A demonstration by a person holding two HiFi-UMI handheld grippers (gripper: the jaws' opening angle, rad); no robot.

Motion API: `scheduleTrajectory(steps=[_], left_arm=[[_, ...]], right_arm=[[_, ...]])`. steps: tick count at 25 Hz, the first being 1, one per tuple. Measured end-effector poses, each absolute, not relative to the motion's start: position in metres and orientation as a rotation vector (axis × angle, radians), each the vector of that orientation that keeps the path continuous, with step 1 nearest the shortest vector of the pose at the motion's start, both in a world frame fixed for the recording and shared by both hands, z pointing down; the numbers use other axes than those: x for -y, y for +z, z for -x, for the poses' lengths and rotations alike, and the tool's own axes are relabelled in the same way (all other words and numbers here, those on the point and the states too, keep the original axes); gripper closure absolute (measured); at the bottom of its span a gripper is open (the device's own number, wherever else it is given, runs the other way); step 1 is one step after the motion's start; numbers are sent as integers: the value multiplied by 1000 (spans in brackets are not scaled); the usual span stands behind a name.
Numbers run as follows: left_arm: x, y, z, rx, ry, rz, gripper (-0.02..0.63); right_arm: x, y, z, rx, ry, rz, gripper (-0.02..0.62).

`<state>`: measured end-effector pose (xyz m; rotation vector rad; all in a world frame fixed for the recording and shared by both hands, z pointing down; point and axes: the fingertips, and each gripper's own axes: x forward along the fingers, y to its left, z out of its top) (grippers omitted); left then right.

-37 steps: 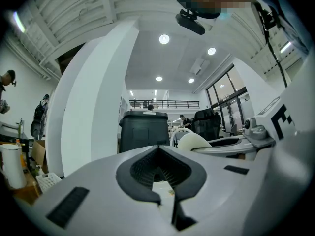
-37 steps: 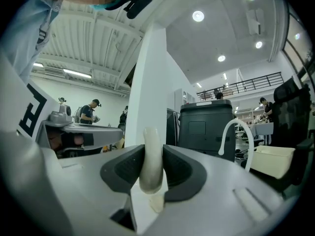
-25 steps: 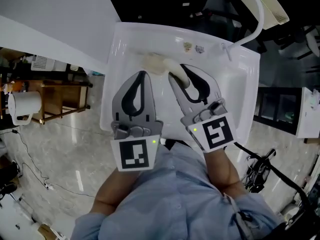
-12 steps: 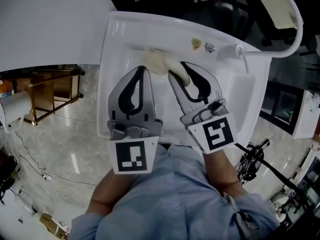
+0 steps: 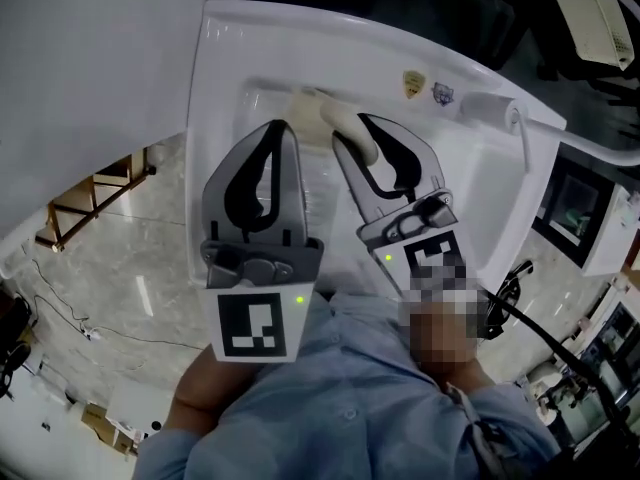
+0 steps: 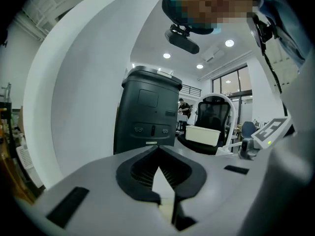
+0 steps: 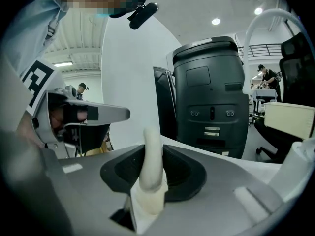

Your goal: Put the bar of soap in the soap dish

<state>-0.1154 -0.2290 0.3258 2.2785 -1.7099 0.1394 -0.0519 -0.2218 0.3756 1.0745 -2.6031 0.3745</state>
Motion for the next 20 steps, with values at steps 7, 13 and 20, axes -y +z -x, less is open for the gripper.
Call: scheduleTrajectory(steps=[7,13,20], left_arm=[[240,346,127,1687,167,-2246,600],[247,362,132,1668,177,-2216,600],[253,373,139,1668,176,-2180,600]], right_arm=[[231,407,62,2577,429,-1052,486],[233,433,68,2534,417,-1011,486],[231,462,70,2499,474,-967,486]])
